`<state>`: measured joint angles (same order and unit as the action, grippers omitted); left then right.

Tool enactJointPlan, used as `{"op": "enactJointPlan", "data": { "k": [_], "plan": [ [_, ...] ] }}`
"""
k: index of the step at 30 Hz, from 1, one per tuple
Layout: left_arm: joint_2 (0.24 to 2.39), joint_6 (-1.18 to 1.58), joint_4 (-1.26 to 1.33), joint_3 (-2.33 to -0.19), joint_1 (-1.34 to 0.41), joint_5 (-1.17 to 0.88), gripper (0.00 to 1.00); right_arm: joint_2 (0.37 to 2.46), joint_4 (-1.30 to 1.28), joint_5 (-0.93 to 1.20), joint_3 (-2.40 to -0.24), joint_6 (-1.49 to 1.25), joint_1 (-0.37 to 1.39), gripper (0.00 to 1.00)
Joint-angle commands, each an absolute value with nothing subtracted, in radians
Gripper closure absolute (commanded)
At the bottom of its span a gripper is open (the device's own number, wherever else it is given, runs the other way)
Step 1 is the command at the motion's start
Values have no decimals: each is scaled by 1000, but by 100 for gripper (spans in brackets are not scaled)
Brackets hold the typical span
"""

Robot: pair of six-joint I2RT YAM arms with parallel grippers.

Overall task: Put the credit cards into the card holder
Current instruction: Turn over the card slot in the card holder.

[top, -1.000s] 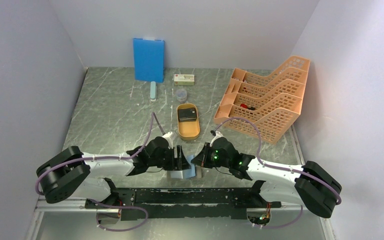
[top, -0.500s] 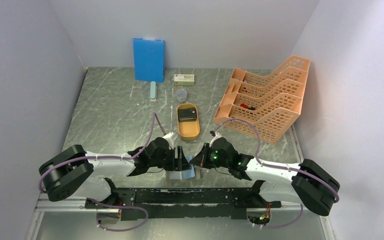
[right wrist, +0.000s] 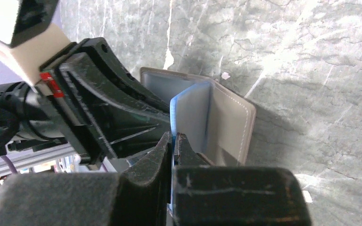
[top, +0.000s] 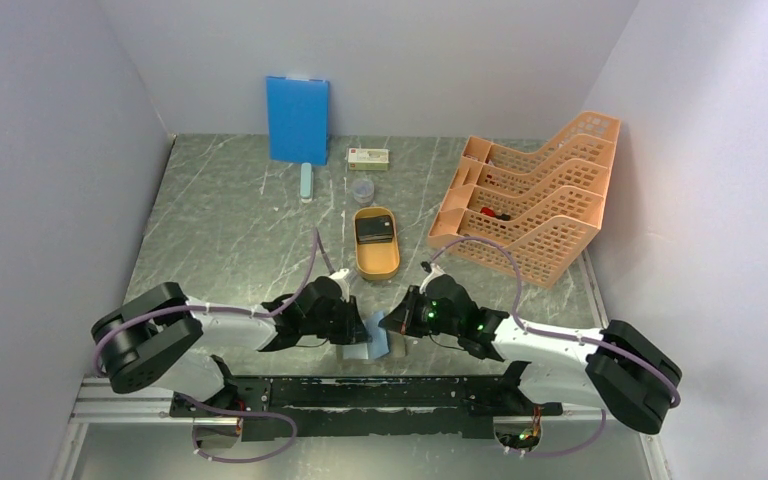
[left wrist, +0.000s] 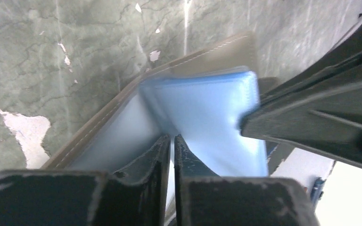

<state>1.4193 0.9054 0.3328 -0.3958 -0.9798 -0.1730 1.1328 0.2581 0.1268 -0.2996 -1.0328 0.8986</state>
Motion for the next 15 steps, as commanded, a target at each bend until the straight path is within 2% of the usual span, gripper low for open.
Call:
{"op": "enactJointPlan", "data": {
  "k": [1, 4, 8, 15],
  "plan": [
    [1460, 881, 338, -407, -989, -148, 94, 1096, 243, 131, -294, -1034, 897, 94],
    [1481, 882, 338, -398, -988, -137, 95, 1064, 225, 132, -279, -1032, 897, 81],
    [1503, 887, 356, -384, -988, -132, 95, 1026, 212, 126, -239, -1045, 896, 78],
    [1524, 887, 362, -378, -988, -129, 95, 974, 193, 116, -197, -1056, 896, 68]
  ]
}}
